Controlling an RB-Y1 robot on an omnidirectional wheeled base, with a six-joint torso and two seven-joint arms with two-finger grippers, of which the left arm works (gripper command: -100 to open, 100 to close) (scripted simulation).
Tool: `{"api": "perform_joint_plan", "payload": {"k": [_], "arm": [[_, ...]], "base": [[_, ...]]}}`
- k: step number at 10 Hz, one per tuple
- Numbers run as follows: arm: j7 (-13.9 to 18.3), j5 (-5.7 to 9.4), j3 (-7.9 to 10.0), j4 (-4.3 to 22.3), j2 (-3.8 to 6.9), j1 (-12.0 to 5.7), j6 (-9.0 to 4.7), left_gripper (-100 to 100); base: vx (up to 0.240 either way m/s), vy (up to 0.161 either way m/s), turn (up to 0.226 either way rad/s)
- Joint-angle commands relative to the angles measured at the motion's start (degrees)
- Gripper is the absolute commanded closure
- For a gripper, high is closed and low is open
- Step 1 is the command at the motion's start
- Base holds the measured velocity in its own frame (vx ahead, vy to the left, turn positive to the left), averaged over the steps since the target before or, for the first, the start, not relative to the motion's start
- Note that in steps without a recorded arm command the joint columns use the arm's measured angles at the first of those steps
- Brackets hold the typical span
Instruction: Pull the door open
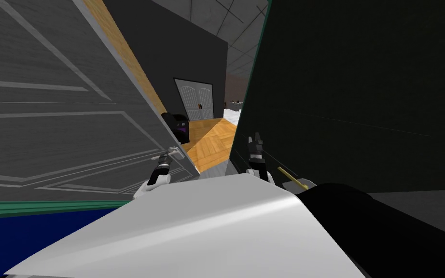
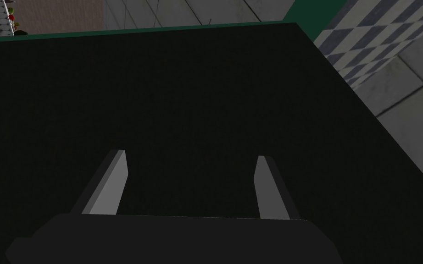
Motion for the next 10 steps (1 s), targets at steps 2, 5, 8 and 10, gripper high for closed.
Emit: {"api": "perform_joint_plan", "payload": {"k": [2,5,8,10], "arm": [[1.1,0.04,-1.35,-0.3,0.90,0.86,-0.40,100],[2.8,0.18,-2.94,-0.8,2.52,1.85,-1.08,100],[4.6,0.34,-4.66,-1.3,4.27,2.91,-1.81,100],[4.6,0.34,-4.83,-1.2,4.34,2.88,-1.77,100]], "base": [[-0.185,0.054,-0.118],[-0.209,0.031,-0.128],[-0.233,0.048,-0.147],[-0.164,0.032,-0.080]]}}
